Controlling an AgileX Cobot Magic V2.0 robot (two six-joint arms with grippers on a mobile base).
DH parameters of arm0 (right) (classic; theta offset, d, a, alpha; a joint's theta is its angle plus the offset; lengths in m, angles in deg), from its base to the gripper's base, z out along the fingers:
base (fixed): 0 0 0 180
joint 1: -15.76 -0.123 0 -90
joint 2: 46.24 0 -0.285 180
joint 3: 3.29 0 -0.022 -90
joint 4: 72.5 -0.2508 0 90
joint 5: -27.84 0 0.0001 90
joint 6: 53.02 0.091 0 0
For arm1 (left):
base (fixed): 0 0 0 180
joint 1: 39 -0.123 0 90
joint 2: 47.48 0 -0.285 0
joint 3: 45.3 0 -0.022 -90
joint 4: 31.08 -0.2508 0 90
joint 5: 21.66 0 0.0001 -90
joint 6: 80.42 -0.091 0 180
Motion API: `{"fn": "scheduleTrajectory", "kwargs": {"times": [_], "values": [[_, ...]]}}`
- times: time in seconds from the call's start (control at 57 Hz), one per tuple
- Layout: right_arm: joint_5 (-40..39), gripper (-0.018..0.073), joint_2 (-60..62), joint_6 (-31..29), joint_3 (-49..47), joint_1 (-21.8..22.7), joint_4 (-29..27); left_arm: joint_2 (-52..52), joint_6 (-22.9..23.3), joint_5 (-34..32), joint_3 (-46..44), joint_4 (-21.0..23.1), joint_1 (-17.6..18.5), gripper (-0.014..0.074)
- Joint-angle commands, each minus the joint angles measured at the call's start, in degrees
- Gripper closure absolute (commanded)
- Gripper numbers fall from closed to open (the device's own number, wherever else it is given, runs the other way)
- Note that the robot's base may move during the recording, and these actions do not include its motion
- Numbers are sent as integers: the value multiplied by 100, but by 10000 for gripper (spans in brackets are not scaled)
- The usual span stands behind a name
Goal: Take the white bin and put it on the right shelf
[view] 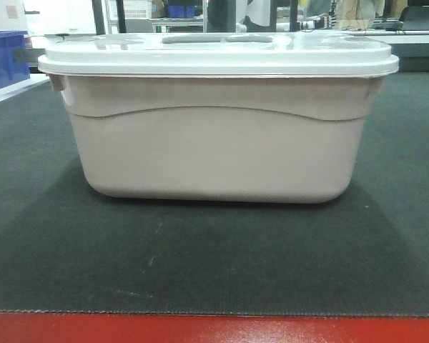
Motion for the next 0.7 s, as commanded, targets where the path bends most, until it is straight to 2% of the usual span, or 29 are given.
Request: {"fn": "scheduleTrajectory", "kwargs": {"times": [0.0, 0.105, 0.14, 0.228, 0.281, 0.368, 0.421, 0.543, 0.684], "values": [[-283, 485, -104, -19, -718, -7, -22, 315, 49, 114, -858, -187, 21, 683], [-208, 440, -457, -19, -1208, -7, -22, 761, 49, 566, -1519, -210, 21, 587], [-218, 400, -653, -19, -1338, -7, -22, 975, 49, 713, -1759, -210, 21, 519], [-282, 242, -1142, -19, -1593, -7, -22, 1447, 49, 919, -2183, -210, 21, 349], [-382, 142, -1428, -19, -1674, -7, -22, 1789, 49, 960, -2359, -210, 21, 280], [-588, -21, -1985, -19, -1764, -7, -22, 2334, 49, 1101, -2652, -142, 21, 222], [-613, -89, -2326, -19, -1850, -7, -22, 2667, 49, 1272, -2892, 82, 37, 216], [-245, -68, -2961, -19, -2251, -7, -22, 3380, 49, 1885, -3586, 626, 232, 216], [848, -68, -3616, -19, -3226, -7, -154, 4315, 49, 2785, -4497, 798, 289, 216]]}}
